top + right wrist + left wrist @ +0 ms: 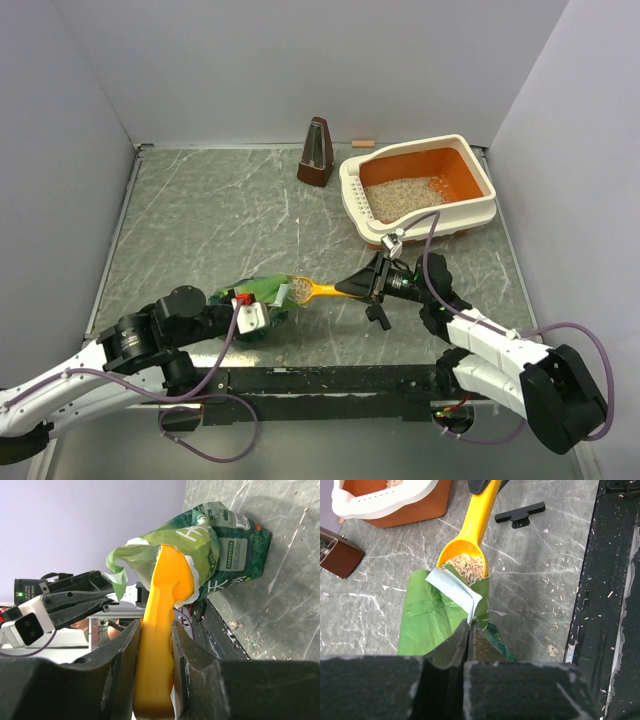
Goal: Fill the litter box with clean litter
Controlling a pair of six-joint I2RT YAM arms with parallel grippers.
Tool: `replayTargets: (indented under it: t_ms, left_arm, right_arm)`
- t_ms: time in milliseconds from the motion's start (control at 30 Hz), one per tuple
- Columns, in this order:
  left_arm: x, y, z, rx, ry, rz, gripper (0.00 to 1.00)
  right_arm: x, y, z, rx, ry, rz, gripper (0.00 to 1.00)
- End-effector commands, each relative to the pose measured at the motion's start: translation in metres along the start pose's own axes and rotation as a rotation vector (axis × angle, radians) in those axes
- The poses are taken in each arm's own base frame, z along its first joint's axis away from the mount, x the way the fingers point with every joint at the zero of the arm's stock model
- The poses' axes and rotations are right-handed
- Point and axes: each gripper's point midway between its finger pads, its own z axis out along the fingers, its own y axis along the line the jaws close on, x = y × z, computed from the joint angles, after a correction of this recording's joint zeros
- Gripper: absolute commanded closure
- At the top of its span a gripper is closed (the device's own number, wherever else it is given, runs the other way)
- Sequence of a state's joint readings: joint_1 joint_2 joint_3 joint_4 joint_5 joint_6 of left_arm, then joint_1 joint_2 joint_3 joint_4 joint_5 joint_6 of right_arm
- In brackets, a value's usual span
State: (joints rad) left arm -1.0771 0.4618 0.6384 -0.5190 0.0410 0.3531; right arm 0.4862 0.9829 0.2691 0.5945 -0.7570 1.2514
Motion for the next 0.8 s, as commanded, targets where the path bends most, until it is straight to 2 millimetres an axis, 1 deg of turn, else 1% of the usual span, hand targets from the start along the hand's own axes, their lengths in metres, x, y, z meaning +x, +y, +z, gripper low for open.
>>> replayTargets:
  t_ms: [0, 133, 233, 333, 567, 633, 700, 733, 767]
  left_arm:
    - [-0.006, 0.001, 0.004, -0.003, -0.02, -0.008, 0.99]
    - [-0.005, 0.003, 0.004, -0.013, -0.02, -0.006, 0.99]
    - [-0.006, 0.004, 0.001, -0.022, -0.026, -0.009, 1.0]
    - [-0.006, 0.004, 0.0, -0.027, -0.036, -0.007, 0.99]
    - [-0.009, 0.006, 0.0, -0.035, -0.052, -0.011, 0.99]
    - [-0.011, 0.01, 0.0, -0.059, -0.056, -0.012, 0.99]
    - [-0.015, 0.012, -0.001, -0.067, -0.075, -0.008, 0.99]
    - [-0.016, 0.019, -0.003, -0.103, -0.07, -0.008, 0.99]
    - [-0.017, 0.022, -0.004, -0.117, -0.071, -0.004, 0.99]
  right_arm:
    - [-0.002, 0.011, -0.006, -0.039, -0.015, -0.026, 1.0]
    - [0.0, 0.004, -0.012, -0.044, -0.032, -0.015, 1.0]
    - [0.002, -0.005, -0.018, -0.042, -0.05, 0.002, 1.0]
    - [0.002, -0.007, -0.022, -0.054, -0.065, 0.009, 1.0]
    - [0.005, -0.002, -0.028, -0.102, -0.084, 0.041, 1.0]
    - [0.006, 0.0, -0.03, -0.11, -0.087, 0.053, 1.0]
    - [0.006, -0.003, -0.032, -0.099, -0.1, 0.07, 1.0]
    - [0.005, -0.002, -0.033, -0.101, -0.113, 0.073, 1.0]
    - [0.005, -0.001, -0.034, -0.102, -0.121, 0.072, 1.0]
